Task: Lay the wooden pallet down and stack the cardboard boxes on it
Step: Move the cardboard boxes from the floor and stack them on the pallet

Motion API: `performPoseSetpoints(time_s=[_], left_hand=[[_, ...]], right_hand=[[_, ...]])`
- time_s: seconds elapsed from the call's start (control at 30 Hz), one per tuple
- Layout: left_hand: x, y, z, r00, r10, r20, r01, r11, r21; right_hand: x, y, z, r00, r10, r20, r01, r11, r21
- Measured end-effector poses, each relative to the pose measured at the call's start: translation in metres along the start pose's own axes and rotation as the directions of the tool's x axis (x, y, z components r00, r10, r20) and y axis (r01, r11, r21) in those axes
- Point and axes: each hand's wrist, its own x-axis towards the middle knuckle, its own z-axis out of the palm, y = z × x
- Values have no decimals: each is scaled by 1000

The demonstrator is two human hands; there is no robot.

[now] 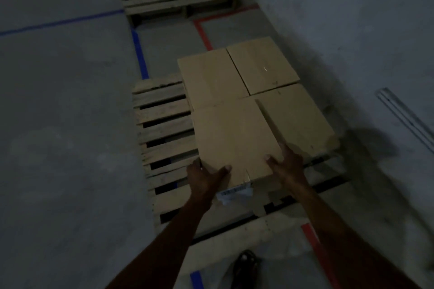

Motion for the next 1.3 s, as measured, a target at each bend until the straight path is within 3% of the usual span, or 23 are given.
performPoseSetpoints(time_s=[0.1,0.23,0.47,0.73,0.8,0.9,0.97,1.07,1.13,1.2,1.3], left_hand=[[8,-24,22,999,49,-21,-49,998,41],[12,-46,40,994,111,-18,-110,993,41],[20,-54,49,989,147,-29,-147,989,-13],[28,-58,58,986,164,-13,-164,986,38],[30,-58,62,988,151,13,-152,987,62],[35,-64,63,986,166,34,-169,975,143],[38,-66,64,984,168,64,-177,968,178],[37,-64,64,981,162,109,-183,958,221],[36,-66,65,954,273,128,-301,860,411],[37,-70,63,848,482,219,-499,587,638],[45,-63,66,659,536,528,-717,235,656]], right_hand=[[21,26,10,997,47,54,-41,993,-115],[45,48,21,997,-8,78,22,983,-182],[65,60,32,991,-134,13,130,928,-349],[78,68,31,989,-147,17,139,883,-448],[75,69,33,976,-219,13,199,856,-477],[65,62,44,905,-413,106,399,734,-549],[58,57,51,914,-382,135,384,710,-591],[51,61,57,927,-372,47,319,715,-622],[50,70,59,933,-358,-19,273,744,-610],[54,79,60,938,-346,-19,266,755,-600],[64,91,58,929,-367,38,309,719,-622]])
